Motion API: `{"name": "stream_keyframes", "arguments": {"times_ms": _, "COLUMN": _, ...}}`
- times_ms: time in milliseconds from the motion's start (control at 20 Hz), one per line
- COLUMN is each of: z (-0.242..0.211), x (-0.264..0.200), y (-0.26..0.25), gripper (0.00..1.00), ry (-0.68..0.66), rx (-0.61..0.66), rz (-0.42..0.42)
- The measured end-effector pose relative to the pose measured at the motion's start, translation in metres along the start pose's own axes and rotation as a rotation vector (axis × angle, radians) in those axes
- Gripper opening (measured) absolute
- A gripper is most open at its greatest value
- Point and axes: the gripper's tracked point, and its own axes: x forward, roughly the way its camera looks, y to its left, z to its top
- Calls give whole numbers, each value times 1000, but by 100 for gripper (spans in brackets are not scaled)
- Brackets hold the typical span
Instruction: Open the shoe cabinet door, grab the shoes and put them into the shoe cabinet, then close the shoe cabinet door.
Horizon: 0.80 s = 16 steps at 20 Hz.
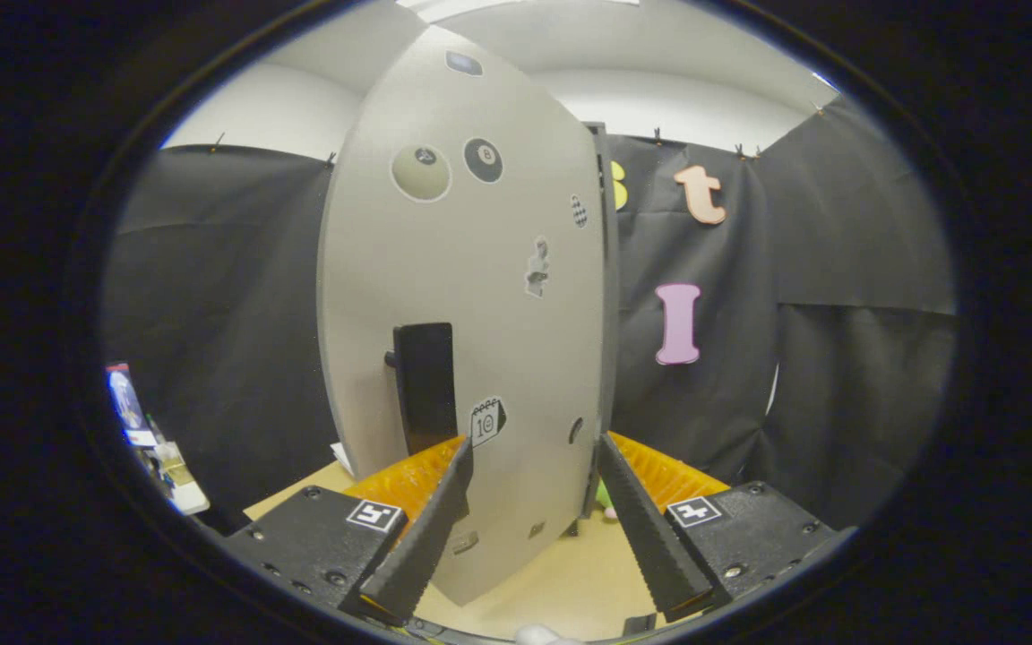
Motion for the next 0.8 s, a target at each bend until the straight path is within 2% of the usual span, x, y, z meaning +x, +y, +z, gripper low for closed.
{"name": "stream_keyframes", "arguments": {"times_ms": 100, "z": -5, "x": 9, "y": 22, "gripper": 96, "ry": 10, "rx": 13, "rz": 24}}
{"name": "stream_keyframes", "arguments": {"times_ms": 200, "z": -4, "x": 10, "y": 29, "gripper": 99, "ry": 9, "rx": 12, "rz": 7}}
{"name": "stream_keyframes", "arguments": {"times_ms": 400, "z": -6, "x": 13, "y": 38, "gripper": 100, "ry": 13, "rx": 0, "rz": -11}}
{"name": "stream_keyframes", "arguments": {"times_ms": 800, "z": 21, "x": 7, "y": 34, "gripper": 99, "ry": -12, "rx": -7, "rz": -49}}
